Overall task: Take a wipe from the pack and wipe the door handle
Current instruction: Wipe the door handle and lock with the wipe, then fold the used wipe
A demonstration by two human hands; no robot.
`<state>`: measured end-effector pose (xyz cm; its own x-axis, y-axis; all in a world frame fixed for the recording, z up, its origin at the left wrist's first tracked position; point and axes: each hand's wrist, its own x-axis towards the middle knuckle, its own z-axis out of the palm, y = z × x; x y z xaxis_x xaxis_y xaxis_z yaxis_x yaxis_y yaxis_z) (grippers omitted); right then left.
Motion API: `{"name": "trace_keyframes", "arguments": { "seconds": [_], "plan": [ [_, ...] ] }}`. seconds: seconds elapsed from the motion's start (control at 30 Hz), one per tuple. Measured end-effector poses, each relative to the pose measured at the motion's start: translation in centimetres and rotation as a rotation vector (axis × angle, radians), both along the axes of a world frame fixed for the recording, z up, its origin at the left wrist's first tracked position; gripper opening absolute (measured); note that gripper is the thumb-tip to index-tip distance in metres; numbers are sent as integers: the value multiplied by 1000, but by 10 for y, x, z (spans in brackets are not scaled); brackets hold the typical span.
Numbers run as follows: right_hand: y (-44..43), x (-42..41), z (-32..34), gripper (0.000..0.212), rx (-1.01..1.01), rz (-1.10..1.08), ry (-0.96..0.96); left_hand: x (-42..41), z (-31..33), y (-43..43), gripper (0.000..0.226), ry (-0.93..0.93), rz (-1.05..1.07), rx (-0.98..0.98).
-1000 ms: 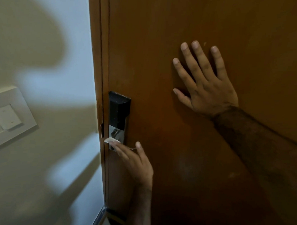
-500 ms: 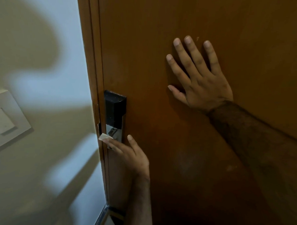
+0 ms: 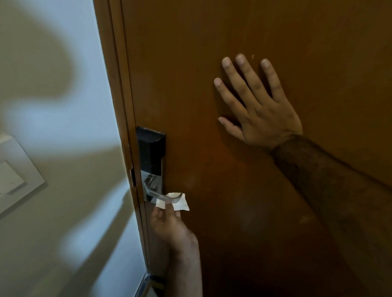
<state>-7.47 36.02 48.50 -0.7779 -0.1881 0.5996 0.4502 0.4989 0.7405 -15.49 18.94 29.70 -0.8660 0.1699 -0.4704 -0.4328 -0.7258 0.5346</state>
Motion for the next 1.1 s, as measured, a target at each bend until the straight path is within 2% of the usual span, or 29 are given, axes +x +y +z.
{"name": "trace_keyframes", "arguments": {
  "seconds": [0.03,0.1,0.13,0.17,0.2,0.3,0.4,0.47,0.5,0.6,0.63,0.67,0.7,0.8,0.9,1.0,1.1],
  "plan": [
    [0,0,0,77,1,2,-3,13,-39,-7,24,30,-5,-67],
    [0,0,-1,77,-1,-1,-2,21,-57,-24,26,-66,-43,-98],
    [1,0,-1,78,-5,0,-3,18,-62,-31,24,-70,-64,-78],
    [0,0,0,78,-13,2,-4,12,-67,-35,22,-77,-71,-140],
    [-1,0,0,78,-19,3,-6,10,-67,-39,19,-70,-81,-212],
    [-6,4,3,77,-60,-12,-30,21,-71,-56,12,16,-203,-265],
    [-27,7,-2,74,-212,-43,-48,14,-54,-67,19,110,-323,-211],
    [-51,13,-20,72,-434,-9,-93,13,-38,-75,24,223,-439,-194],
    [-67,18,-33,69,-636,41,-107,12,-30,-79,25,275,-489,-217],
    [-116,29,-66,63,-1582,120,-30,8,-3,-87,14,419,-587,-222],
    [-130,32,-73,64,-1855,124,18,7,5,-90,11,459,-614,-186],
    [-139,35,-78,62,-2035,132,61,8,12,-92,12,487,-639,-145],
    [-143,35,-83,57,-2139,138,78,7,18,-94,14,498,-661,-110],
    [-148,42,-83,37,-2283,137,137,7,34,-98,12,527,-698,-67],
    [-152,53,-73,24,-2389,85,206,8,47,-104,16,576,-688,-176],
    [-157,63,-67,22,-2454,82,275,9,53,-110,18,772,-634,-344],
    [-162,73,-64,16,-2471,147,394,12,57,-121,28,1029,-655,-373]
  ]
}}
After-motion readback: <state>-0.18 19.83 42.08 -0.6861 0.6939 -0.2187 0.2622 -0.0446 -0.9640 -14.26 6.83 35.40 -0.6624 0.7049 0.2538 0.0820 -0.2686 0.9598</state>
